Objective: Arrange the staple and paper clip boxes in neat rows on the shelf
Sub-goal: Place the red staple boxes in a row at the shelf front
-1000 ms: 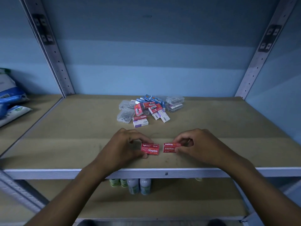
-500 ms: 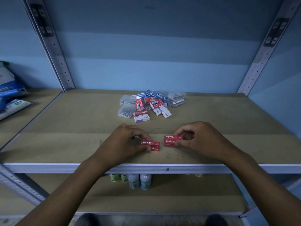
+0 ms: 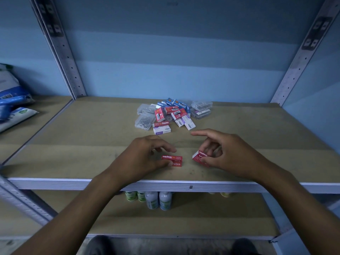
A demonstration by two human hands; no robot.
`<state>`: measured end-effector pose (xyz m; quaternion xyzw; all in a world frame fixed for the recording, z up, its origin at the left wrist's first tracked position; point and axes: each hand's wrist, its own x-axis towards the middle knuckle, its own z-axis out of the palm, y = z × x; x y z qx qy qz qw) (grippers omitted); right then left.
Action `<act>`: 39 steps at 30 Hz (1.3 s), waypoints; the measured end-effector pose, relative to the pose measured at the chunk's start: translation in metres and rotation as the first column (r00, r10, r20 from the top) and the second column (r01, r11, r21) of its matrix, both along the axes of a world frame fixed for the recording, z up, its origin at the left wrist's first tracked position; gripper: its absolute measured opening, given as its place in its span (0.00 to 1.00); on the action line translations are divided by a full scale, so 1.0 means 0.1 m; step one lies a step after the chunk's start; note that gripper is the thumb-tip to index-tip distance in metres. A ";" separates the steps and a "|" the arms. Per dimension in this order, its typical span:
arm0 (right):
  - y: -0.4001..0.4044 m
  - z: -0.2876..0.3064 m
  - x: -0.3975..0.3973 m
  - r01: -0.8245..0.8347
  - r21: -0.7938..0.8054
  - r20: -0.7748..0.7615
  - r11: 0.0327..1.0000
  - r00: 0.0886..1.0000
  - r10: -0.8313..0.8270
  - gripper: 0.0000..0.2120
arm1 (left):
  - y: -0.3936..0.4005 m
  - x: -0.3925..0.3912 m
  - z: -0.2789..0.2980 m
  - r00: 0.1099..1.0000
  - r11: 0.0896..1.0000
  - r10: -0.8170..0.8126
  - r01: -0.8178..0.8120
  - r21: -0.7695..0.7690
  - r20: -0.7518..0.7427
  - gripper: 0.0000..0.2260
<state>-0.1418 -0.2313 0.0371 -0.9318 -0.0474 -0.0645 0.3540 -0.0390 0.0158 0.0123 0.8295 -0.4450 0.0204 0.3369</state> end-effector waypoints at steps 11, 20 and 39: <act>0.02 -0.04 0.06 0.003 -0.079 -0.036 0.997 0.999 -0.006 0.21 | -0.02 0.01 0.01 0.997 0.997 -0.036 0.030 0.076 0.074 0.11; -0.11 0.03 -0.04 0.010 -0.132 -0.042 0.991 0.999 -0.015 0.08 | -0.08 -0.02 0.02 1.000 0.999 -0.022 0.022 0.026 0.011 0.07; -1.05 0.08 -0.72 0.204 -0.176 0.031 0.963 0.979 -0.202 0.10 | -1.25 -0.36 -0.07 0.988 0.986 -0.138 0.130 -0.105 -0.064 0.07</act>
